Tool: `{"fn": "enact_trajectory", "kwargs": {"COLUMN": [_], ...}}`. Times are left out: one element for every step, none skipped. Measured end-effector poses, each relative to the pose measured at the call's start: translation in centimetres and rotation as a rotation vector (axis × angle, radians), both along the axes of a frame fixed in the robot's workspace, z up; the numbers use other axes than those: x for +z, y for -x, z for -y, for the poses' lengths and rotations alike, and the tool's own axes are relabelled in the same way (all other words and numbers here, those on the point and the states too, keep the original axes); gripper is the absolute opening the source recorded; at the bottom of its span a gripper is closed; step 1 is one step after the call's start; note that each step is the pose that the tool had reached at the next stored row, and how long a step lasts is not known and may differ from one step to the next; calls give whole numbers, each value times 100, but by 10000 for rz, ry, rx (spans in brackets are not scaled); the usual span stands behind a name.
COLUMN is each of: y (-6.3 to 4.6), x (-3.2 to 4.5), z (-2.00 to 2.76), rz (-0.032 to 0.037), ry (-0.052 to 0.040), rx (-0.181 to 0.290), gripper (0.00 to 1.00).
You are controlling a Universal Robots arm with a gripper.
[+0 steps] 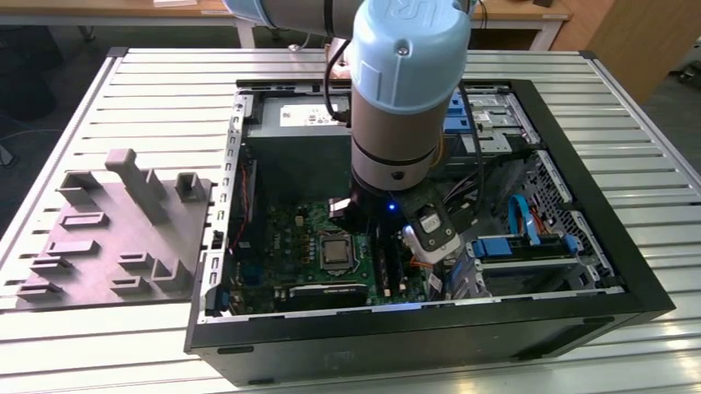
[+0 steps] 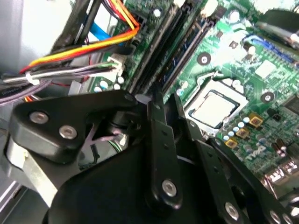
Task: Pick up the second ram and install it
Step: 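Insert the second ram into the second slot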
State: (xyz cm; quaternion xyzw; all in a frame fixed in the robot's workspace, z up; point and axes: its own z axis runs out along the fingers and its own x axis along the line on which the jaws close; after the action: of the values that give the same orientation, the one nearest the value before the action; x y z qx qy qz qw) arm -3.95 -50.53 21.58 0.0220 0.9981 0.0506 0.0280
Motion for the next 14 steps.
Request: {"fn": "enact_trajectory", "kwargs": {"y": [0,0,0,0,0,0,0,0,0,0,0,0,0,-1], "x": [1,1,1,4,17,35,59,85,106,129,153,177,198,216], "z": [0,0,0,0,1,0,0,0,0,0,0,0,0,-1], "rz": [-1,-1,0,-1,-3,-1,-1,-1,0,-1,-1,-1,-1,0], "ry": [2,3,3,3,7,4,3,3,1,4,5,6,8,9], "rx": [0,0,0,1,0,0,0,0,0,0,0,0,1,0], "gripper": [25,25,25,25,25,25,25,25,25,25,25,25,25,25]}}
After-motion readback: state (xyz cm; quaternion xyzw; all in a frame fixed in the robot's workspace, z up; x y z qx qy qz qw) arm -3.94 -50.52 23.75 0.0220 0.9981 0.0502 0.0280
